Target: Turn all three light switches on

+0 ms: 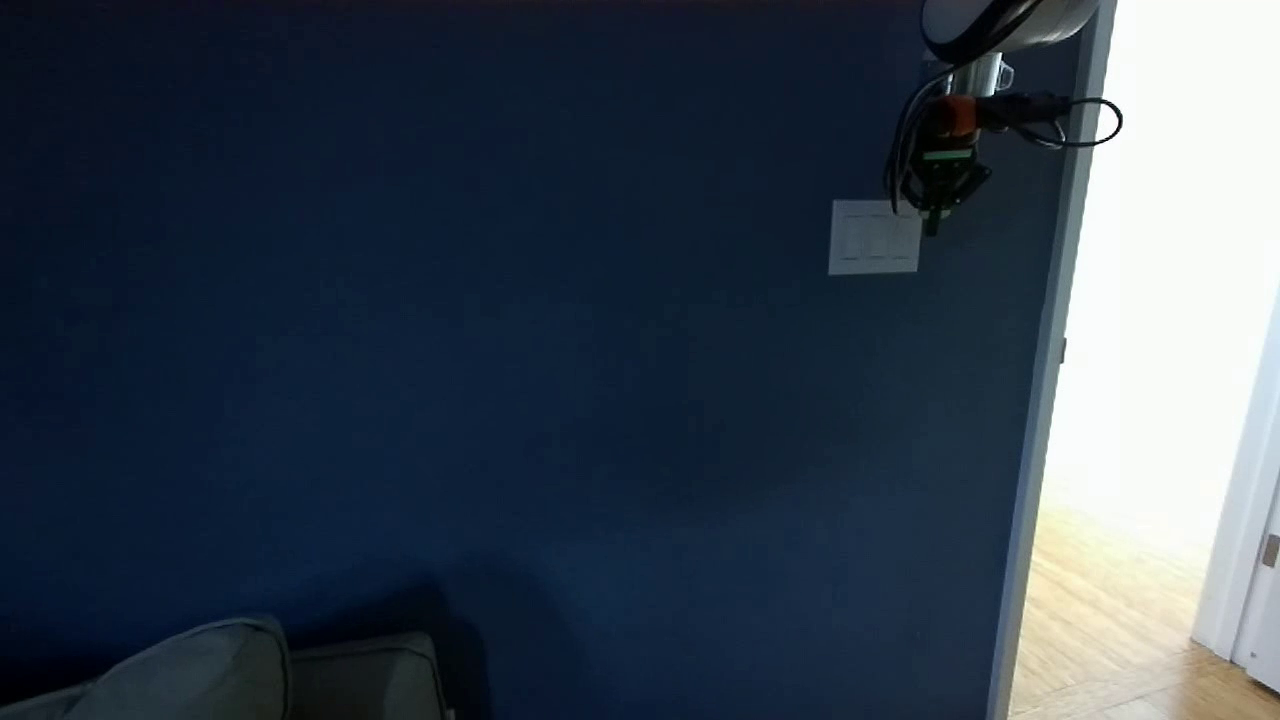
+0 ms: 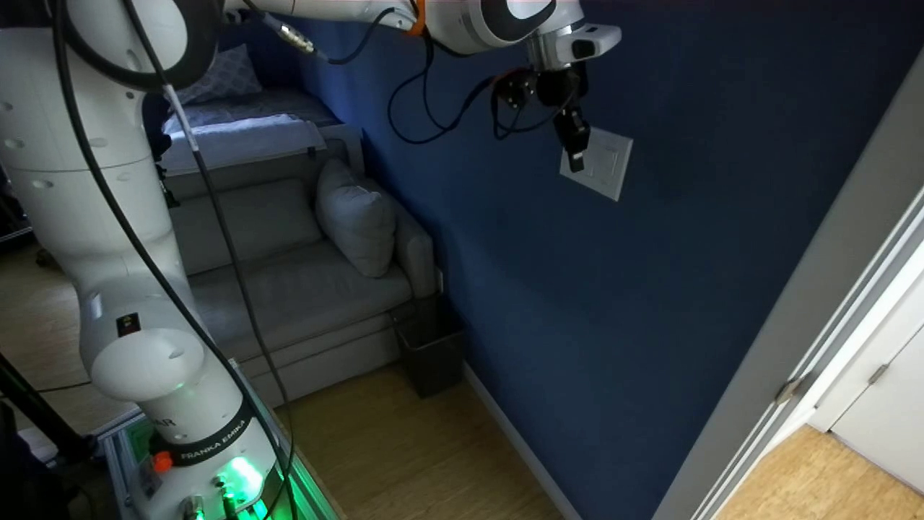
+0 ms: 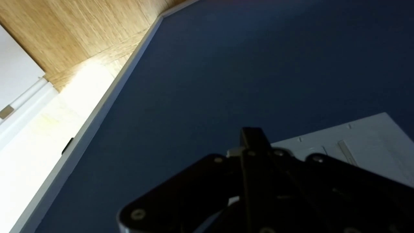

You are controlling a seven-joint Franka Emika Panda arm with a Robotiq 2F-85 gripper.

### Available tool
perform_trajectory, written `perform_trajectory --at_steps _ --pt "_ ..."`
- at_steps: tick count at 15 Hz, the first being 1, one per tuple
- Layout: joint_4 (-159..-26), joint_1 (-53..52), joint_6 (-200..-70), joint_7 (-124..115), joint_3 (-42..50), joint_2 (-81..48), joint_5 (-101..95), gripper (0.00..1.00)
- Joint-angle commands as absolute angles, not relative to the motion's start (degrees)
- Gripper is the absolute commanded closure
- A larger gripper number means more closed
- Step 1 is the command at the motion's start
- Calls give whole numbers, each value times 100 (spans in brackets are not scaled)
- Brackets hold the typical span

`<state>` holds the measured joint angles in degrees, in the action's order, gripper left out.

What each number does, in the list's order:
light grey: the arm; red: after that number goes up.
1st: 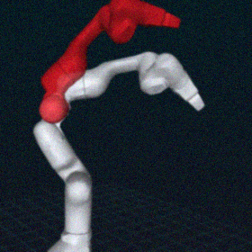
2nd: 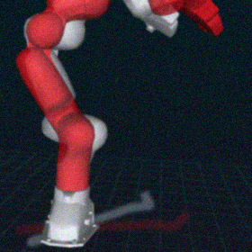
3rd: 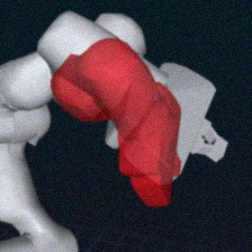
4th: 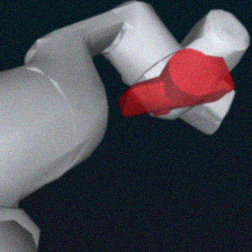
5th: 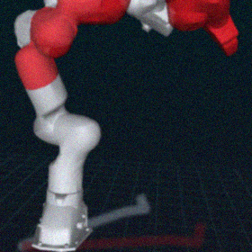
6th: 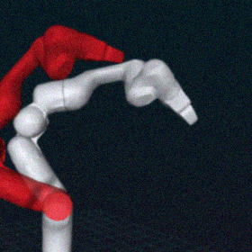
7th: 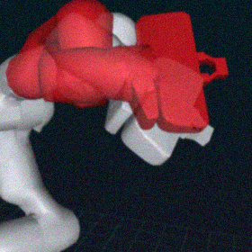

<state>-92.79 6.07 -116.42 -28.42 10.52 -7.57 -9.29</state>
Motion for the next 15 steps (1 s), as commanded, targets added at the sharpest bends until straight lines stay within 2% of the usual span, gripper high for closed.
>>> perform_trajectory --at_steps 1,15 --pt "-9276 644 -11674 -2785 1015 -655 -887 100" --pt "-9209 704 -12457 -2634 1044 -908 -860 100"
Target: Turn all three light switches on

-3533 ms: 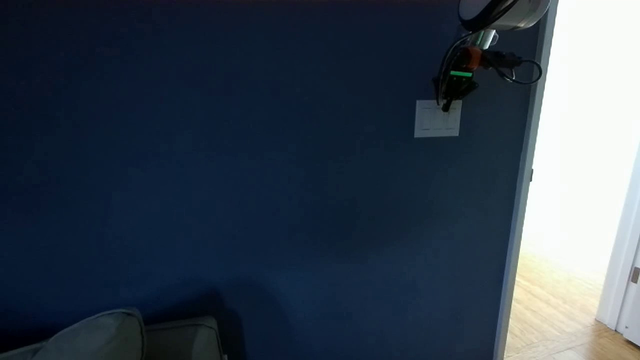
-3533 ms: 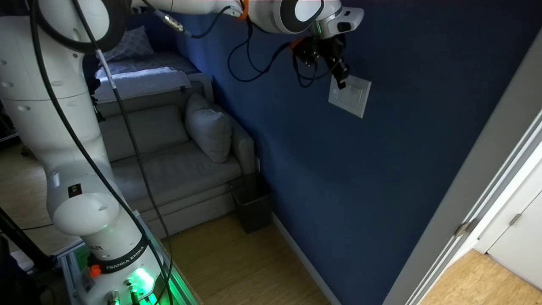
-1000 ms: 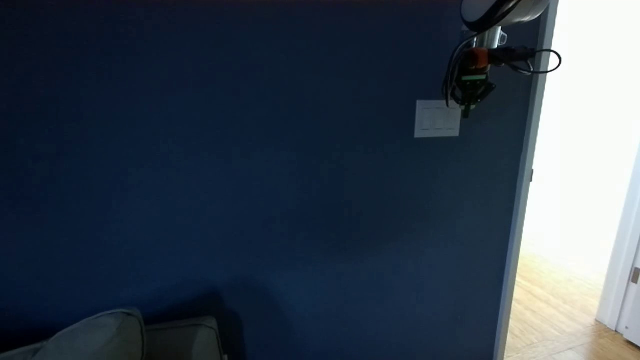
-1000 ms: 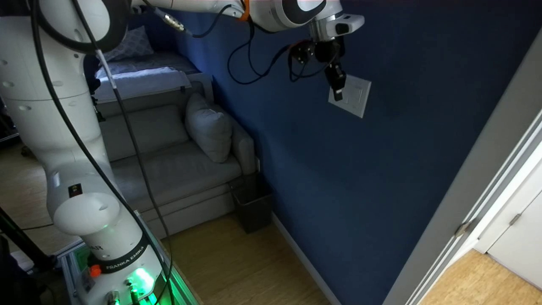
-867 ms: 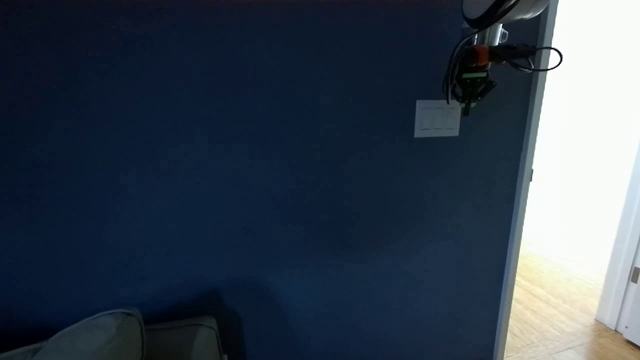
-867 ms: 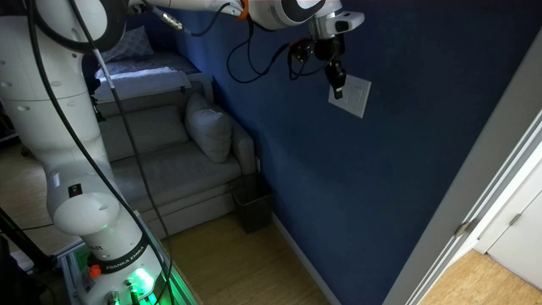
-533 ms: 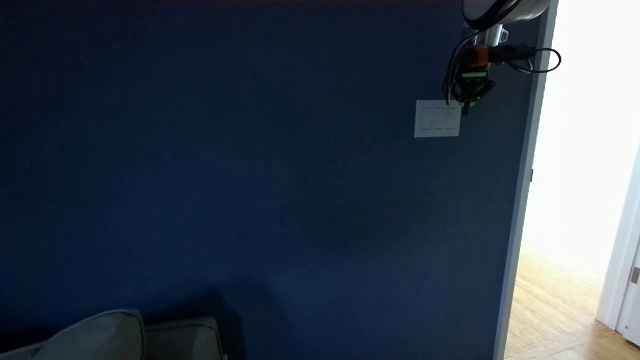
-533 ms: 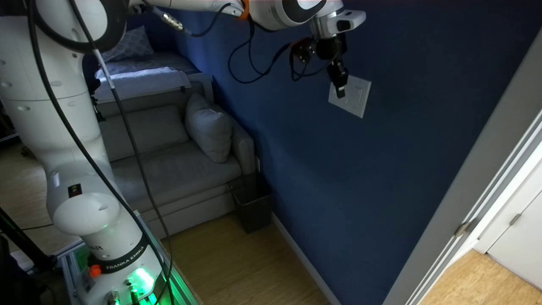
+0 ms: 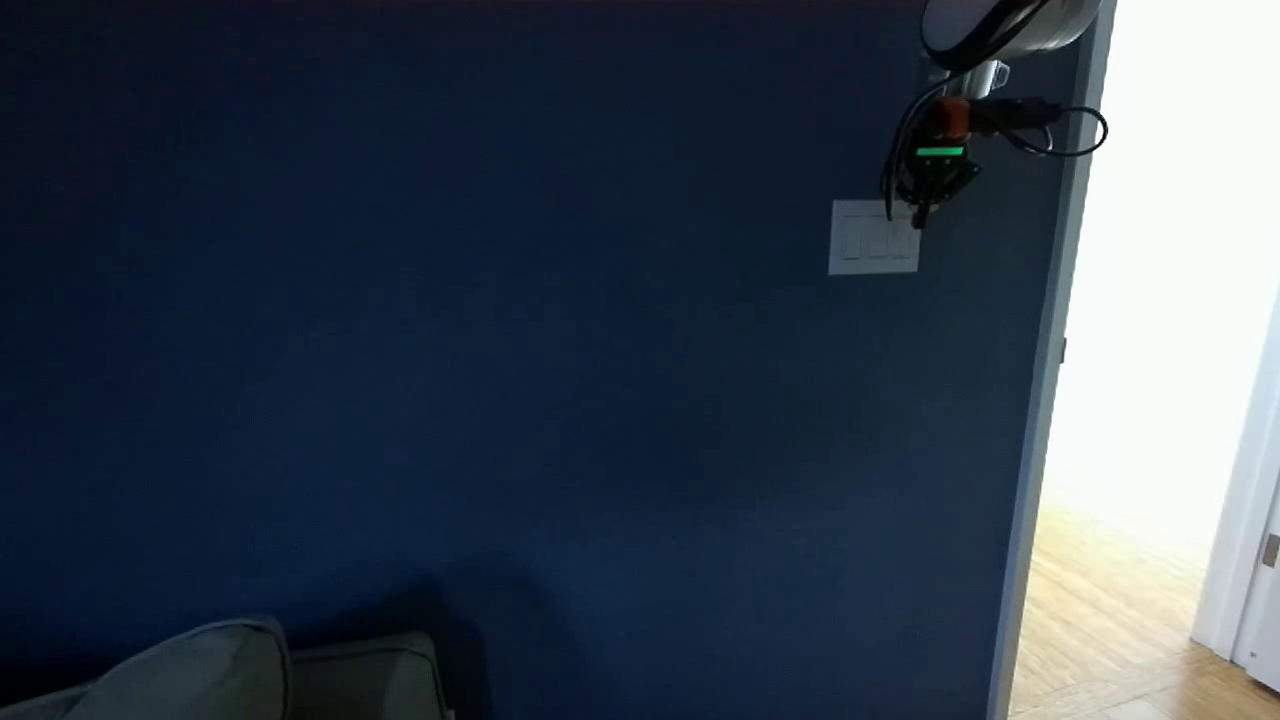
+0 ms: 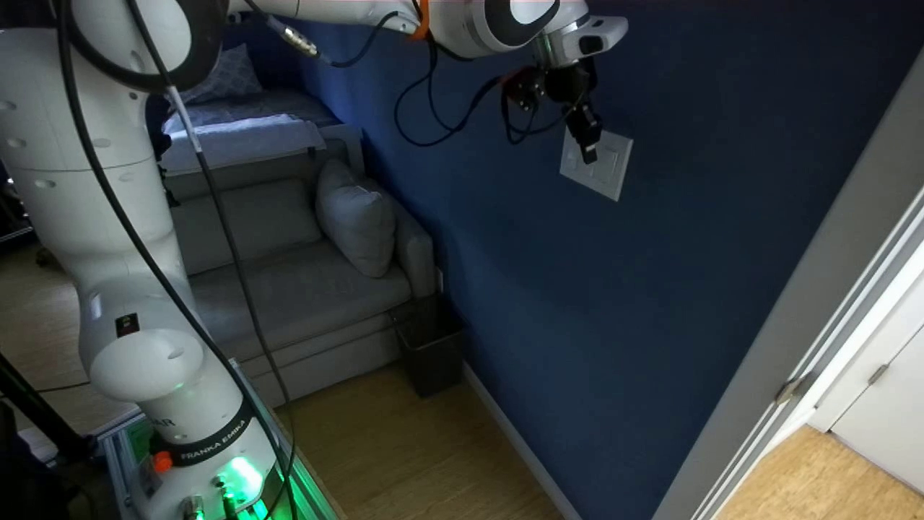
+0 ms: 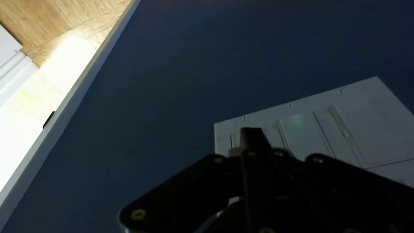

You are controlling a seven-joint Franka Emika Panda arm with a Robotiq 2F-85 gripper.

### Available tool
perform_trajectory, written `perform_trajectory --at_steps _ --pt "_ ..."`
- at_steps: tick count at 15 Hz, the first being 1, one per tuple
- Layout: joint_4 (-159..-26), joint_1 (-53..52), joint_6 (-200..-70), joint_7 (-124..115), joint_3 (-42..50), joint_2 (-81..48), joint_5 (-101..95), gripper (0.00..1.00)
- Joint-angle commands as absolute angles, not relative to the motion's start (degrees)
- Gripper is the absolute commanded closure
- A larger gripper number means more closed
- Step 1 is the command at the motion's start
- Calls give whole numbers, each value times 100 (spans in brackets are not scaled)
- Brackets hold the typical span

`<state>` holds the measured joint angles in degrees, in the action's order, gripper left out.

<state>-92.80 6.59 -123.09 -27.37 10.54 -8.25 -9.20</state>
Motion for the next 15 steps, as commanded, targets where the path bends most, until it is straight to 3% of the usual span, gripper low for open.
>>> perform_trajectory --at_steps 1,15 --pt "-9214 706 -12498 -2625 1045 -920 -848 100" --pt "-9271 684 -12895 -2539 1100 -979 -1096 100"
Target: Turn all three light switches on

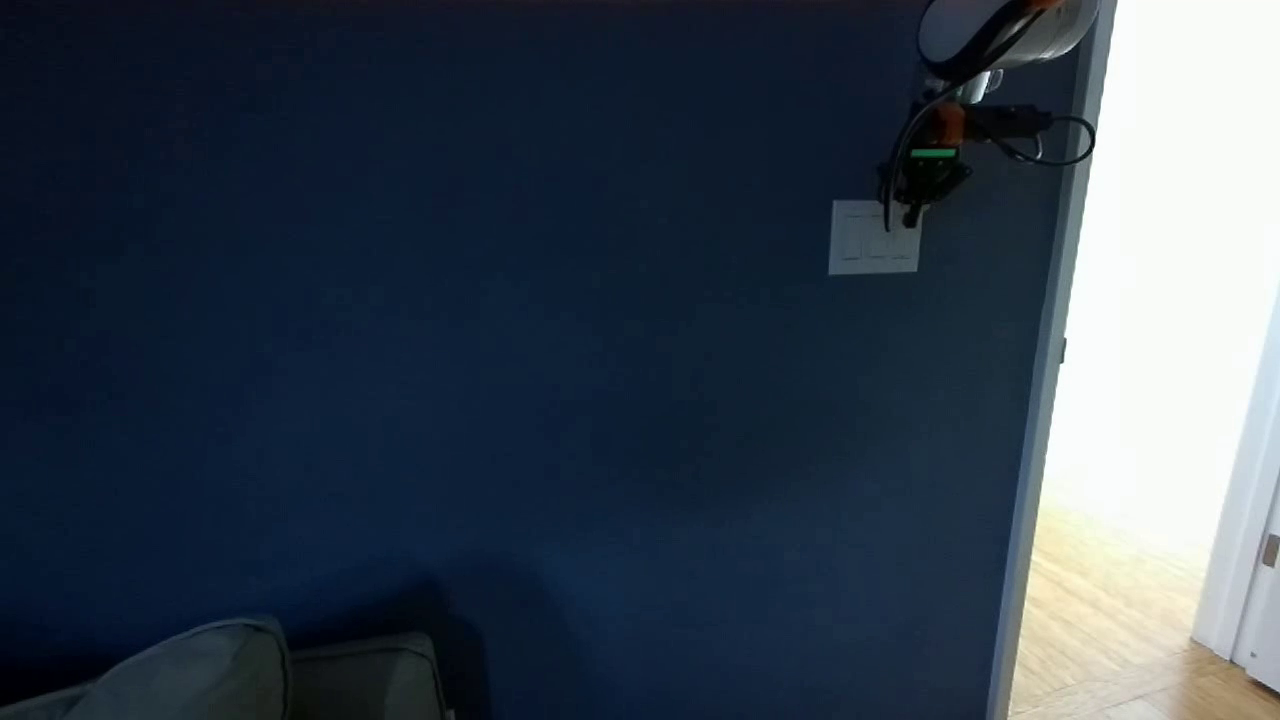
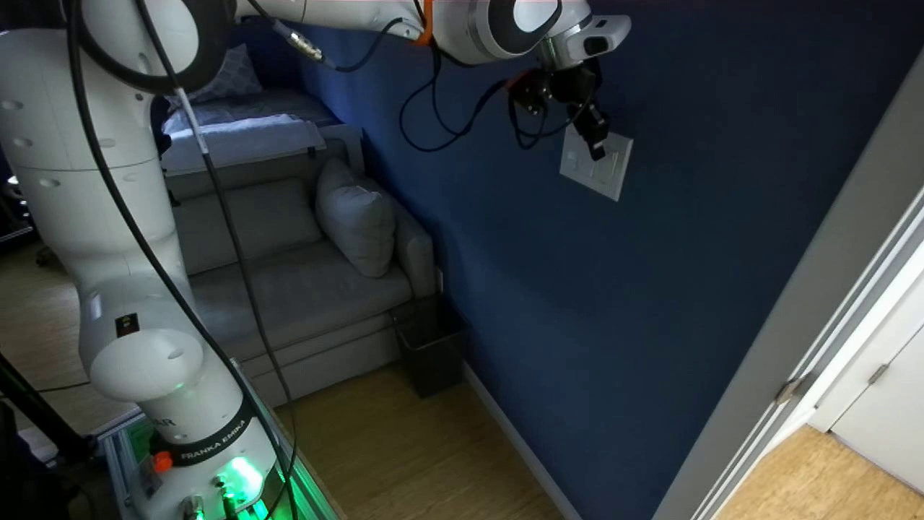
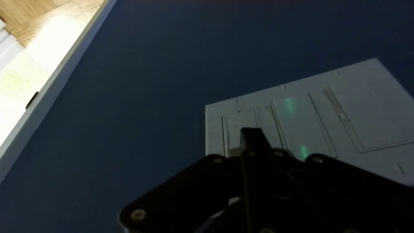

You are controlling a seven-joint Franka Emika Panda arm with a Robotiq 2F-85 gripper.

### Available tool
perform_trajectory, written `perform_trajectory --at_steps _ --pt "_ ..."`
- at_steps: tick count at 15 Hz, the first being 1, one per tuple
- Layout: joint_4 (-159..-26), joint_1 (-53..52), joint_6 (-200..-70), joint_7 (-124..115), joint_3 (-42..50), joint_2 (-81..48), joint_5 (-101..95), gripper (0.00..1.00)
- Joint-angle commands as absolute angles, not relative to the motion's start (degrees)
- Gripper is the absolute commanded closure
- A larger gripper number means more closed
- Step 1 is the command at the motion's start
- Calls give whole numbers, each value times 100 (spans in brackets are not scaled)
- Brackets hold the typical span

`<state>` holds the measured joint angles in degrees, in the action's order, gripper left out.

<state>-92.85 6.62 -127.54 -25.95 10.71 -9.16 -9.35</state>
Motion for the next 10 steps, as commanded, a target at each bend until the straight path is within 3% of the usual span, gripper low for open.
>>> perform_trajectory --at_steps 1,10 --pt "-9269 687 -12898 -2524 1107 -994 -1103 100" --pt "-9230 676 -13099 -2275 1132 -1093 -1177 100"
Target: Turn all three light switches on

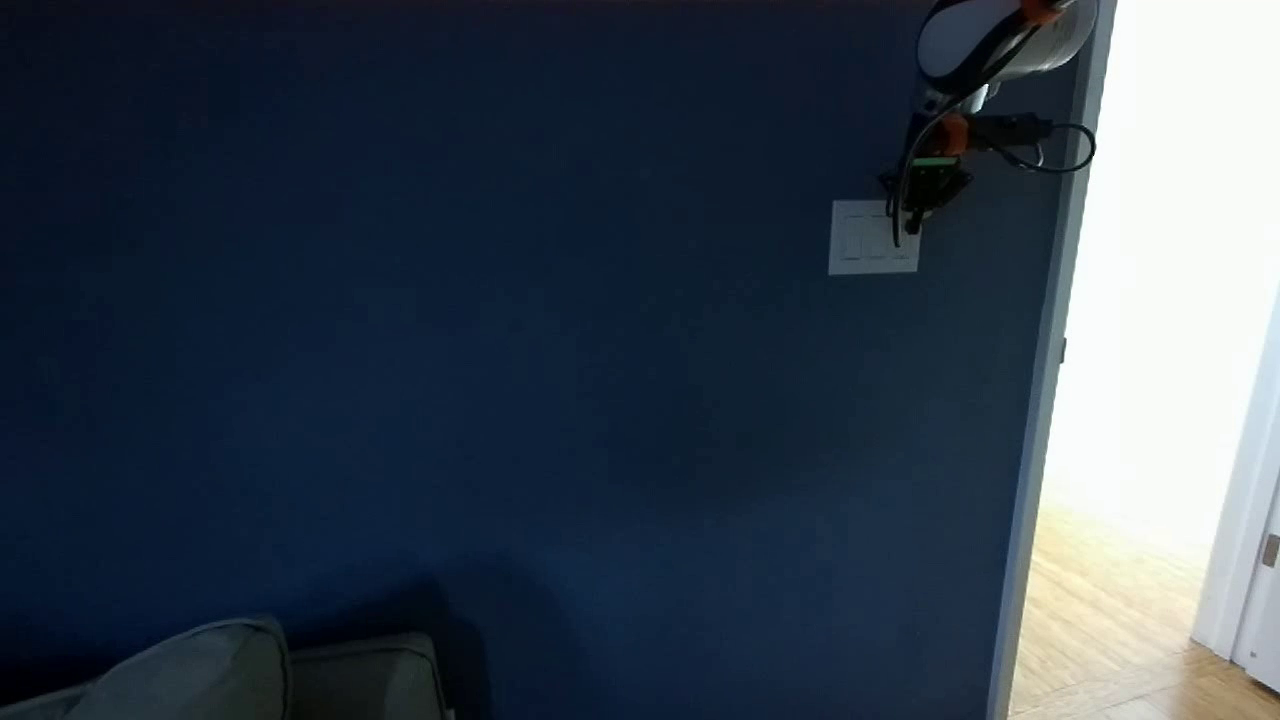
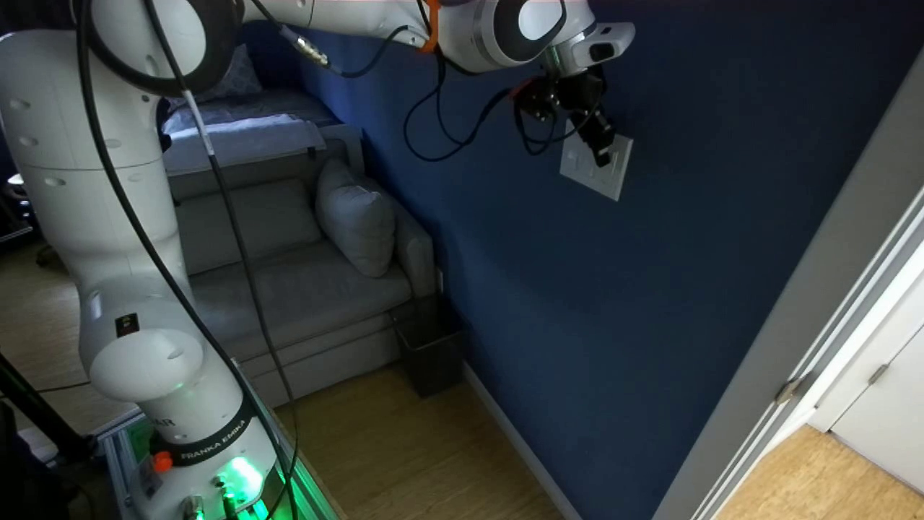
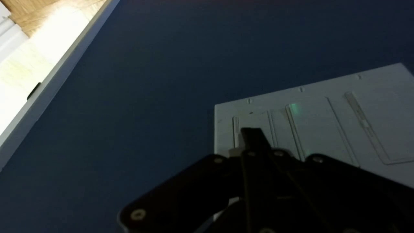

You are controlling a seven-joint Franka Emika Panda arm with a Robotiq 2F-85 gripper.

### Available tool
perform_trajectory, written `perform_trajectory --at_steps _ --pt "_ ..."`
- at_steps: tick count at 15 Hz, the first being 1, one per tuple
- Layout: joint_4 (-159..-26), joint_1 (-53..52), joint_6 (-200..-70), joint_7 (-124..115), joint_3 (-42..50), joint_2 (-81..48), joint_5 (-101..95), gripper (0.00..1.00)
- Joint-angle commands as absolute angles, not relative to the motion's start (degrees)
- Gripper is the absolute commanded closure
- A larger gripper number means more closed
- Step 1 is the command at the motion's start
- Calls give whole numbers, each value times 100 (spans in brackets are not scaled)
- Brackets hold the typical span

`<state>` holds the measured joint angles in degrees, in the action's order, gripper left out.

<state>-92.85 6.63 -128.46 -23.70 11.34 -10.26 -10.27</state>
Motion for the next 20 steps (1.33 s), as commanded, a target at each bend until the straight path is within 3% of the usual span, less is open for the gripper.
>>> perform_trajectory --at_steps 1,14,20 --pt "-9244 671 -13153 -2242 1130 -1077 -1197 100" --pt "-9331 622 -13137 -2024 1071 -885 -1246 100" --pt "-9272 484 -11390 -2271 980 -557 -1221 100"
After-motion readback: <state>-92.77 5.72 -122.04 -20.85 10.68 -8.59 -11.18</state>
